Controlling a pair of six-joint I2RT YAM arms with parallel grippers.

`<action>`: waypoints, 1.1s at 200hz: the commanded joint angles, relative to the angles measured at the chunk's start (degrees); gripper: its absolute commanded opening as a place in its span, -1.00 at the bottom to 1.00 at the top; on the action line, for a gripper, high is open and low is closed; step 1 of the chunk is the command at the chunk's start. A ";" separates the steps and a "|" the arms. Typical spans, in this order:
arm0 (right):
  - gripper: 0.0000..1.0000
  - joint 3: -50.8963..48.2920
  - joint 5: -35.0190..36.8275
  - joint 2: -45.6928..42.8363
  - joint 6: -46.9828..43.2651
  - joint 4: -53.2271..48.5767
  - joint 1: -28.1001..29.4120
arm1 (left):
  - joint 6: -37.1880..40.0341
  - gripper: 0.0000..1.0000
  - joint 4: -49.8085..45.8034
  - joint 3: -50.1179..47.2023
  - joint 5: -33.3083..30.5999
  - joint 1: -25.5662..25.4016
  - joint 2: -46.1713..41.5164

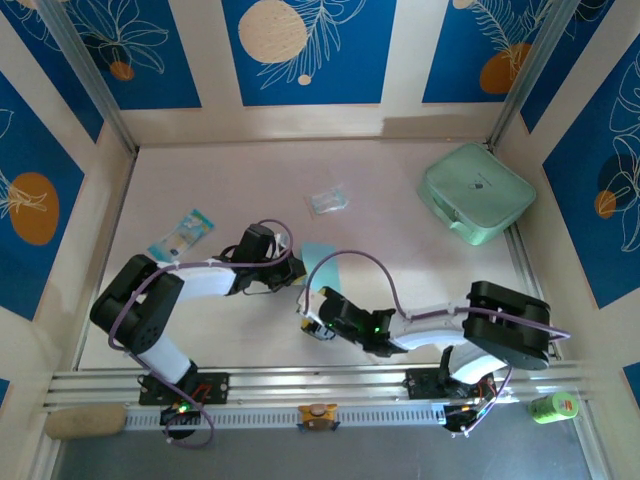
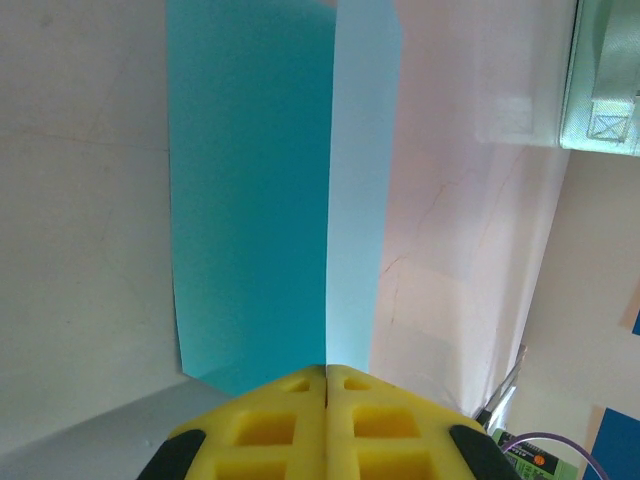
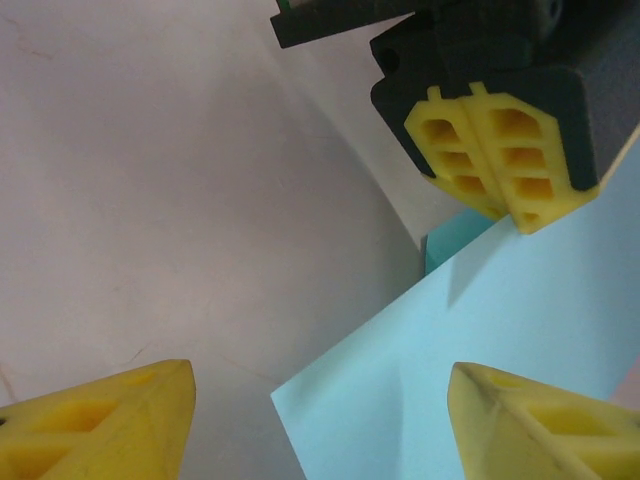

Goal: Fold a paper plane with a square sheet of paper (pick it up from the middle)
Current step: Third fold the triangle at the center of the table.

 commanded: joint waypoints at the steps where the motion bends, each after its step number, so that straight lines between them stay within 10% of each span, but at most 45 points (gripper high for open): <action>1: 0.30 1.51 6.84 1.87 -2.66 4.12 1.17 | 0.14 -0.99 -0.83 1.52 -0.08 0.36 -0.10; 95: -0.48 -0.94 8.28 -1.35 1.81 1.14 2.15 | -0.09 -0.98 -0.66 0.95 -0.61 0.32 0.13; 220: -0.82 -1.73 6.33 -3.69 5.16 -0.14 1.23 | -0.28 -0.98 -0.75 0.96 -1.09 0.30 0.29</action>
